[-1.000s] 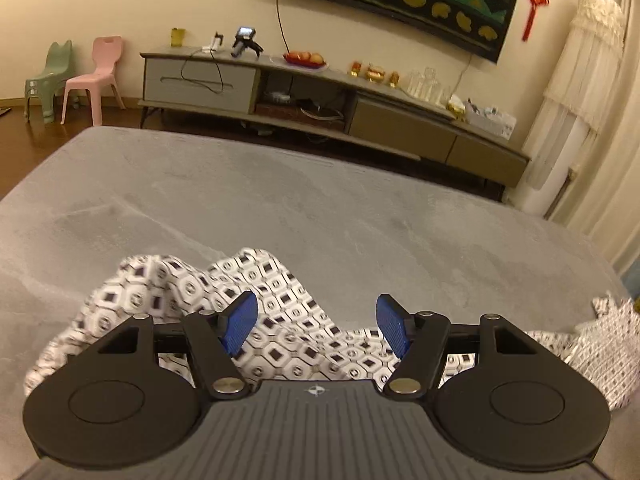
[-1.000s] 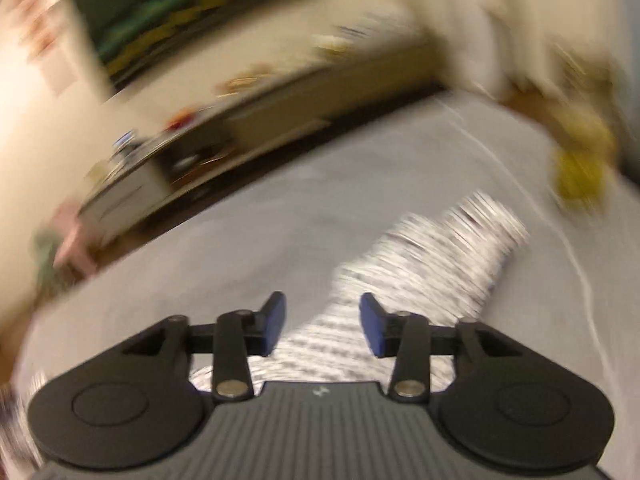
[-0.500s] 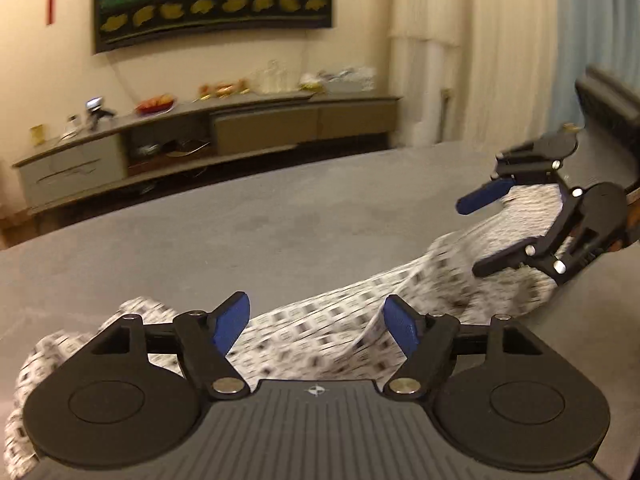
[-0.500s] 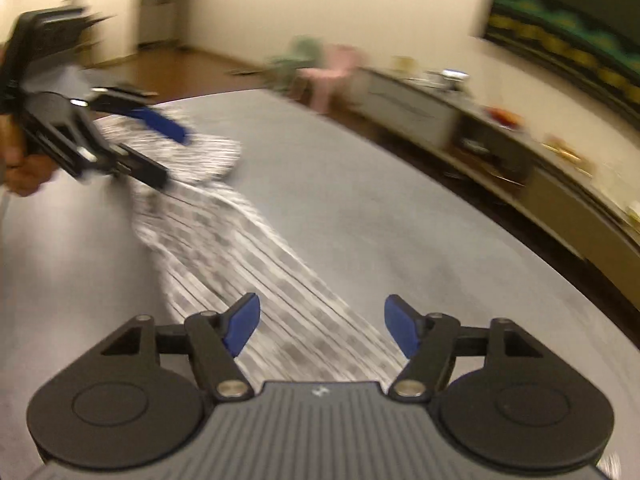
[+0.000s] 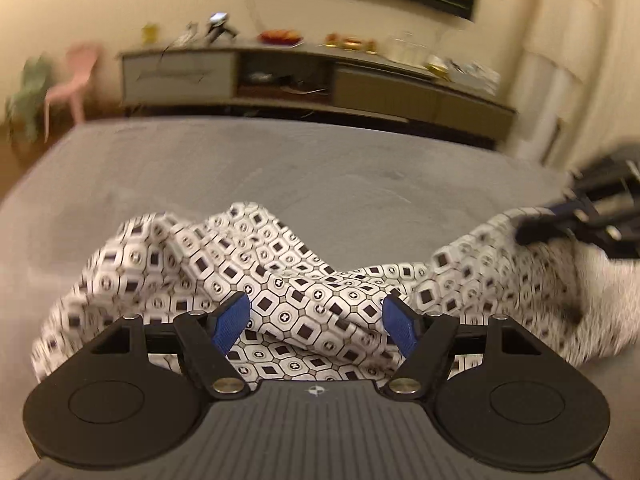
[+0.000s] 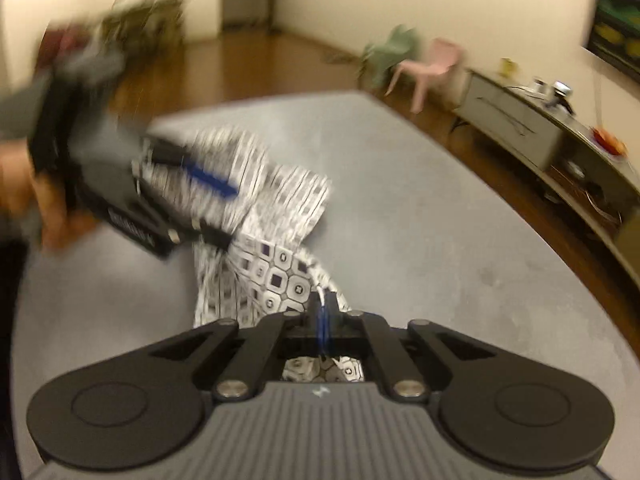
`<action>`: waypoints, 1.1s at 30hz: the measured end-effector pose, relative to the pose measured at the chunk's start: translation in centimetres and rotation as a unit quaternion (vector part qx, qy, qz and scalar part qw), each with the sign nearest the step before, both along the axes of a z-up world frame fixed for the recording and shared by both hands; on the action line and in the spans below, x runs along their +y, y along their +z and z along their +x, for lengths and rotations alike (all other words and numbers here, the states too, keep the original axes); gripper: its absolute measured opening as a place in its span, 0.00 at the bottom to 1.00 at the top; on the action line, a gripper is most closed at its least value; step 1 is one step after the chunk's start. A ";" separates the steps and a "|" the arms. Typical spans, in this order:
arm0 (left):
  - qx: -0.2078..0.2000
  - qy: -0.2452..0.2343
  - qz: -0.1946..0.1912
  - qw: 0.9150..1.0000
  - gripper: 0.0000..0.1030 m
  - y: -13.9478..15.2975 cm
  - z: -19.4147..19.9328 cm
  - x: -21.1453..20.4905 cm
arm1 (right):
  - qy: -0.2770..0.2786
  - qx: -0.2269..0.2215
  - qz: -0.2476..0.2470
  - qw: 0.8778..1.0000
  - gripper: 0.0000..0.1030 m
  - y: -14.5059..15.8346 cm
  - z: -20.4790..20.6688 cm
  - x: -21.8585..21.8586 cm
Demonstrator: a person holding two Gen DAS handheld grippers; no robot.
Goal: Fold clothes
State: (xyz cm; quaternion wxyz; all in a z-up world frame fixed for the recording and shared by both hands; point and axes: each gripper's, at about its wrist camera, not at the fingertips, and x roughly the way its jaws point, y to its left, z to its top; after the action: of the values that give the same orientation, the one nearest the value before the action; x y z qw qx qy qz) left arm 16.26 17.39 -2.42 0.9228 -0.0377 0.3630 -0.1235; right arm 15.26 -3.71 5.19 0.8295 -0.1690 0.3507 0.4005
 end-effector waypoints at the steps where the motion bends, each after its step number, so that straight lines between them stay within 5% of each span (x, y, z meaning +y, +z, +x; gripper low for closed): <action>1: 0.007 0.010 -0.013 1.000 0.72 -0.1 0.1 0.3 | -0.009 0.004 0.014 1.000 0.01 0.0 0.0 -0.5; 2: 0.014 0.020 -0.026 0.999 0.70 -0.3 0.2 0.7 | -0.016 0.005 0.024 1.000 0.01 0.0 -0.2 -0.8; 6: 0.014 0.058 -0.049 0.997 0.10 -0.7 -0.1 1.6 | -0.044 -0.015 0.043 0.998 0.01 0.1 -0.2 -2.2; 7: 0.012 0.070 -0.056 0.996 0.06 -0.7 -0.5 2.2 | -0.070 -0.021 0.042 0.996 0.01 0.2 0.2 -2.6; 10: 0.001 0.106 -0.087 0.991 0.01 -0.1 -2.9 4.2 | -0.189 -0.043 0.045 0.980 0.00 0.6 2.5 -5.5; 15: 0.001 0.165 -0.144 0.976 0.01 0.5 -8.4 7.7 | -0.384 -0.053 -0.001 0.922 0.03 -0.8 7.8 -11.7; 19: 0.007 0.184 -0.165 0.969 0.01 0.9 -9.6 9.0 | -0.436 -0.055 -0.064 0.896 0.32 -1.8 8.2 -13.6; 20: 0.003 0.180 -0.169 0.969 0.01 1.3 -9.7 9.1 | -0.430 -0.056 -0.039 0.900 0.44 -1.1 7.6 -13.4; 22: -0.005 0.161 -0.189 0.969 0.14 2.2 -8.7 8.4 | -0.417 -0.057 0.009 0.907 0.52 0.3 6.4 -13.0; 24: -0.003 0.143 -0.199 0.969 0.74 3.0 -6.6 7.5 | -0.375 -0.042 0.036 0.925 0.57 0.6 6.3 -11.5; 26: -0.023 0.128 -0.136 0.982 0.88 3.6 -3.7 5.6 | -0.321 -0.013 0.045 0.946 0.68 -0.1 8.1 -8.3; 29: -0.035 0.116 -0.047 0.992 0.85 3.3 0.7 3.2 | -0.276 0.021 0.037 0.960 0.74 -2.0 11.4 -4.0; 32: 0.005 0.122 -0.032 0.992 0.34 1.0 3.6 3.1 | -0.259 0.042 0.010 0.965 0.74 -4.5 14.5 -0.8; 33: 0.003 0.123 -0.048 0.991 0.26 1.1 3.2 3.5 | -0.255 0.041 -0.005 0.966 0.74 -5.2 15.4 -0.1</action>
State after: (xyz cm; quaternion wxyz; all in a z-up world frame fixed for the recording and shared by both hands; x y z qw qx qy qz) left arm 19.51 20.91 -1.36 0.9270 -0.1264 0.3520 -0.0263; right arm 30.64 -3.79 -0.02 0.8884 -0.0614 0.4175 0.1807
